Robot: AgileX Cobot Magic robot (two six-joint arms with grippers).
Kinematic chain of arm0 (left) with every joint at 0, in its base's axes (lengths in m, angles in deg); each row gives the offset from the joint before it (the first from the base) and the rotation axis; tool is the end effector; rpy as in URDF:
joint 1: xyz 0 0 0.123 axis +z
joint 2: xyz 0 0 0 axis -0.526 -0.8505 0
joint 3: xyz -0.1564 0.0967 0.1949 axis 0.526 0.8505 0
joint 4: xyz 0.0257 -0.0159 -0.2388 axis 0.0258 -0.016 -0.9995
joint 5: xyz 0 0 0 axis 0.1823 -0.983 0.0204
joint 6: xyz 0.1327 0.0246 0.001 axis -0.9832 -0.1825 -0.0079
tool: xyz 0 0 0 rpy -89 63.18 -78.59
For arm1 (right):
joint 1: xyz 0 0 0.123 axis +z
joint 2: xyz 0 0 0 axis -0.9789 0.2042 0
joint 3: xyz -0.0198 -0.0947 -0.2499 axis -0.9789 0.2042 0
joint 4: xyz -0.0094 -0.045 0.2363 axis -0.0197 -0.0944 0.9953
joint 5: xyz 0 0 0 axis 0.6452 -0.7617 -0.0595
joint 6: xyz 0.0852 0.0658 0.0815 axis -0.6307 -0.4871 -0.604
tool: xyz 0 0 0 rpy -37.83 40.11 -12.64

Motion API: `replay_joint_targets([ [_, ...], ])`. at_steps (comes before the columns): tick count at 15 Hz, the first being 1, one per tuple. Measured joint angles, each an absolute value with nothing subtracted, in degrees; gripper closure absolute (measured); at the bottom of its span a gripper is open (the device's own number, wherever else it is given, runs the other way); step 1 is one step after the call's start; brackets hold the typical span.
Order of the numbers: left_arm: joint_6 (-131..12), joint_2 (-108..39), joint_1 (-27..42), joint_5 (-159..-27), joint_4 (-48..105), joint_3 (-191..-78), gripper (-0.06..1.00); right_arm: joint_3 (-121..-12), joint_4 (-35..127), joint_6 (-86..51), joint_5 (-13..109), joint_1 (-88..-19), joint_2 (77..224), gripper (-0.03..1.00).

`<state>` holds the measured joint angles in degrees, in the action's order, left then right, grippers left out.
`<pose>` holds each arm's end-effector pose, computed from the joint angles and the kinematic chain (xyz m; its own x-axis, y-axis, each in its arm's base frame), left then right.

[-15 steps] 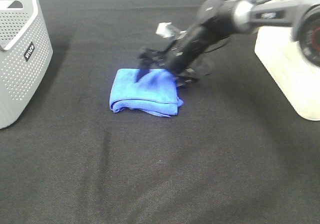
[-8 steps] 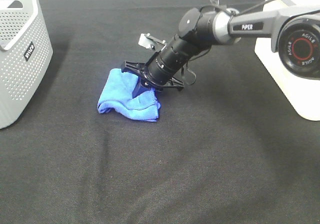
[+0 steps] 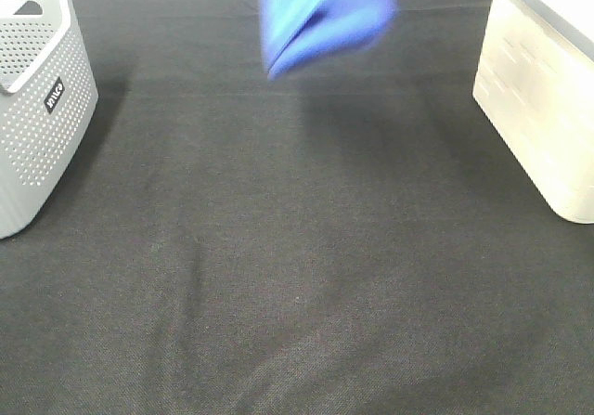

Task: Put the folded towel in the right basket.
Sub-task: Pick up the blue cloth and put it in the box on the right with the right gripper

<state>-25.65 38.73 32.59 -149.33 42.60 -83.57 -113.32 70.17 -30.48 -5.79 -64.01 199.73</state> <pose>0.0414 0.0013 0.2537 -0.4403 -0.0035 -0.8978 -0.0183 0.9998 0.0051 0.4546 0.1811 0.2954 -0.7901 -0.1038 -0.6042 -0.4312 0.7946 0.4274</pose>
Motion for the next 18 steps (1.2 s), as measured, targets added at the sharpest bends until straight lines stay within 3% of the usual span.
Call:
replay_joint_targets([
  [3,-25.6,38.7,32.6,-149.3,42.6,-83.6,-0.04,-116.0,68.6,-30.5,-6.4,-78.8,192.7,0.81],
  [4,-25.6,38.7,32.6,-149.3,42.6,-83.6,-0.04,-116.0,68.6,-30.5,-6.4,-78.8,192.7,0.81],
  [9,-25.6,38.7,32.6,-149.3,42.6,-83.6,-0.04,-116.0,65.2,-32.3,-4.7,-98.2,194.5,0.81],
  [13,-25.6,38.7,32.6,-149.3,42.6,-83.6,-0.04,-116.0,61.5,-32.9,-4.7,-101.1,201.7,0.8],
  [14,-25.6,38.7,32.6,-149.3,42.6,-83.6,-0.04,-116.0,59.7,-33.1,-5.6,-100.7,203.1,0.64],
  [16,-25.6,38.7,32.6,-149.3,42.6,-83.6,-0.04,-116.0,55.8,-33.1,-8.3,-100.0,204.4,0.18],
  [18,-25.6,38.7,32.6,-149.3,42.6,-83.6,-0.04,-116.0,54.9,-33.8,-10.1,-99.9,204.4,0.02],
])
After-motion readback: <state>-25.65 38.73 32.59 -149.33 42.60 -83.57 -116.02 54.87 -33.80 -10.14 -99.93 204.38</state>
